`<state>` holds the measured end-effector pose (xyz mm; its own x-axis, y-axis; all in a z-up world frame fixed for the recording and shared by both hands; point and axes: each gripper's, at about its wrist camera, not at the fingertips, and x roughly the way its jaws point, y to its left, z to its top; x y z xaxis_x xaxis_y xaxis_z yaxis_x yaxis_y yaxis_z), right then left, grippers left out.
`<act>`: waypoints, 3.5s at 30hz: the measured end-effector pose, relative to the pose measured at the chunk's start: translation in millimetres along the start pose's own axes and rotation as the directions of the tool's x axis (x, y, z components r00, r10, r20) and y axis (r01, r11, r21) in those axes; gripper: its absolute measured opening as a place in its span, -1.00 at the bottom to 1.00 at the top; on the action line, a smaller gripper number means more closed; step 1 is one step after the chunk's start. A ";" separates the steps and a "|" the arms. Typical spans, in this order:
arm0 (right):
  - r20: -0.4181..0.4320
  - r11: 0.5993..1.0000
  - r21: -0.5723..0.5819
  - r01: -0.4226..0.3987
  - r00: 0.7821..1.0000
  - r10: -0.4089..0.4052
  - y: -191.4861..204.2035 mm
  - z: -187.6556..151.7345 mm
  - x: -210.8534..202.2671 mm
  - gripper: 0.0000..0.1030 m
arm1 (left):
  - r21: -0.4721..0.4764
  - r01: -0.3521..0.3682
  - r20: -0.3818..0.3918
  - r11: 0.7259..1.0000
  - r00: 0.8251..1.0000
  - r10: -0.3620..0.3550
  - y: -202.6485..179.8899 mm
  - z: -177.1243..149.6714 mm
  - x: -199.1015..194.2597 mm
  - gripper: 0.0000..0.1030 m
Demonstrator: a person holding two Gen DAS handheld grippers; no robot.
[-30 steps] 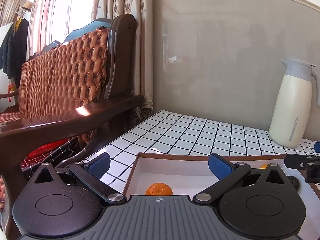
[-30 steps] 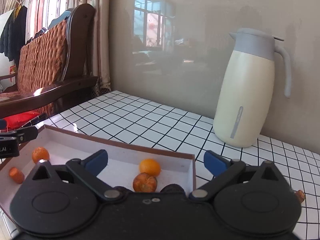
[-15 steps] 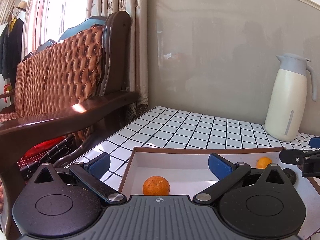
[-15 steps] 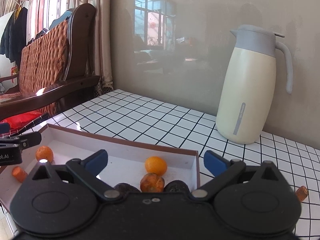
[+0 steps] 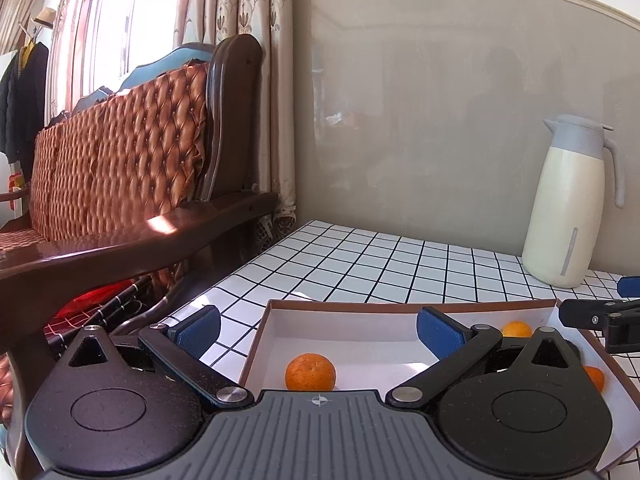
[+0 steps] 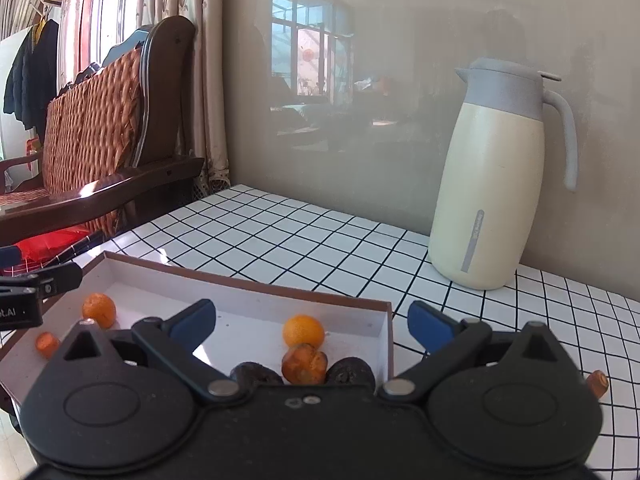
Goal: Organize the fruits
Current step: 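Withdraw both grippers from the tray toward the remaining fruits, then grasp the small orange with the left gripper while the right gripper grasps the carrot piece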
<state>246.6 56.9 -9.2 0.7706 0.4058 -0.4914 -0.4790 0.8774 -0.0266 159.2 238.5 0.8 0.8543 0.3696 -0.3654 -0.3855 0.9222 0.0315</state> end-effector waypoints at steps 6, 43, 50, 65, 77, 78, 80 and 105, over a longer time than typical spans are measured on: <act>0.010 1.000 0.005 0.008 1.000 -0.008 -4.9 -4.3 -15.9 0.88 | 0.021 -0.001 0.019 1.000 1.000 0.001 -10.6 4.8 -13.3 1.00; -0.028 0.938 0.185 0.294 0.955 -0.294 -181.4 -60.5 -79.5 0.72 | 0.180 0.296 0.017 0.938 0.953 -0.303 -234.8 -7.6 -31.3 1.00; -0.097 0.918 0.170 0.359 0.933 -0.347 -203.9 -66.6 -47.6 0.70 | 0.193 0.331 0.000 0.924 0.941 -0.337 -261.2 -9.5 -25.1 1.00; -0.215 0.909 0.175 0.379 0.916 -0.340 -235.0 -77.6 14.5 0.46 | 0.214 0.365 -0.042 0.906 0.930 -0.365 -292.6 -19.7 -9.3 1.00; -0.209 0.879 0.197 0.433 0.895 -0.394 -273.7 -94.2 -18.6 0.45 | 0.225 0.424 -0.130 0.877 0.905 -0.404 -349.9 -35.8 14.0 1.00; -0.208 0.881 0.208 0.424 0.900 -0.383 -276.5 -95.1 -20.6 0.45 | 0.229 0.423 -0.139 0.877 0.906 -0.401 -354.4 -37.3 16.2 1.00; -0.197 0.895 0.207 0.395 0.913 -0.357 -277.9 -96.1 -24.8 0.39 | 0.240 0.429 -0.173 0.871 0.902 -0.397 -364.3 -39.0 22.6 1.00; -0.157 0.939 0.153 0.307 0.946 -0.284 -280.2 -84.0 4.8 -0.15 | 0.237 0.456 -0.270 0.858 0.879 -0.393 -402.2 -44.1 54.9 0.00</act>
<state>349.2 -208.5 -77.2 0.7988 0.0944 -0.5942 -0.1487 0.9880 -0.0428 345.8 -117.2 -73.0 0.8085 -0.0682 -0.5846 0.1417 0.9866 0.0809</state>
